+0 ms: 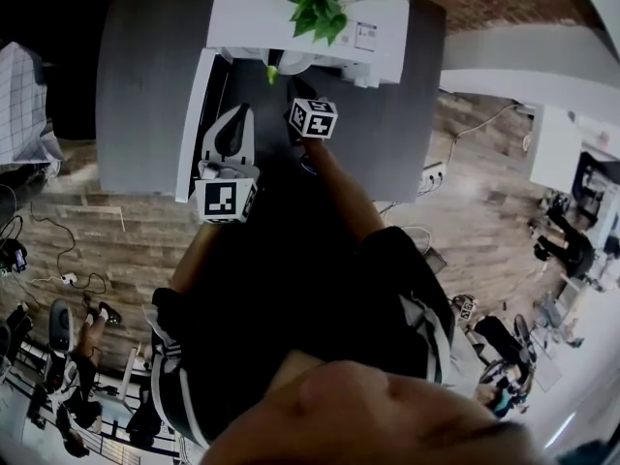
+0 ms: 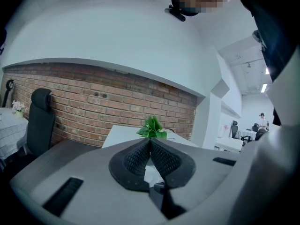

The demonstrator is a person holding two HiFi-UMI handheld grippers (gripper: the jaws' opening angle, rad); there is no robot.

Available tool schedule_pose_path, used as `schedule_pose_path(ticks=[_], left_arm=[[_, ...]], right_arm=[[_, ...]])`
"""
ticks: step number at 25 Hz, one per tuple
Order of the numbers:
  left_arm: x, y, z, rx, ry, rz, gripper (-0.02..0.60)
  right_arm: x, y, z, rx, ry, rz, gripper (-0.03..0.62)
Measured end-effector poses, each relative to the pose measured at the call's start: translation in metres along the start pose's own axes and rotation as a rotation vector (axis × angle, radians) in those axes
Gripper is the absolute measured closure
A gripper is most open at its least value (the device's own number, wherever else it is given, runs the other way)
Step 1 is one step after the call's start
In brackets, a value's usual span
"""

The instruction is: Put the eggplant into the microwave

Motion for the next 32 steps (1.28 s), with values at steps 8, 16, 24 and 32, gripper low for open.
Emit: schedule_pose_path(ticks=[8, 16, 24, 32], left_arm=[[0.001, 0.003, -0.004, -0.003, 0.007, -0.002, 0.546], [0.001, 0.006, -0.006, -0.012, -0.009, -0.010, 0.546], [0.002, 0.007, -0.007, -0.019, -0.014, -0.022, 0.546], [0.003, 0.009, -0.011, -0.028, -0.015, -0.030, 0.546]], right_arm=[[0.012, 0.019, -0.004, 0.000, -0.029, -0.069, 0.560], [0.008, 0.033, 0.001, 0.010, -0.032, -0.081, 0.562], [-0.006, 0.045, 0.010, 0.027, -0.039, -0.072, 0.562], [-0.015, 0.052, 0.016, 0.036, -0.036, -0.065, 0.561]])
Point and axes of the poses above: the fingertips, and each gripper's own axes: y forward along the fingers, z to its right, x out of its underside, the point moved 4 cm from there along -y, backward along the fingers, and after that the axes turned 10 degrees about -y, right-handed, at the moved point
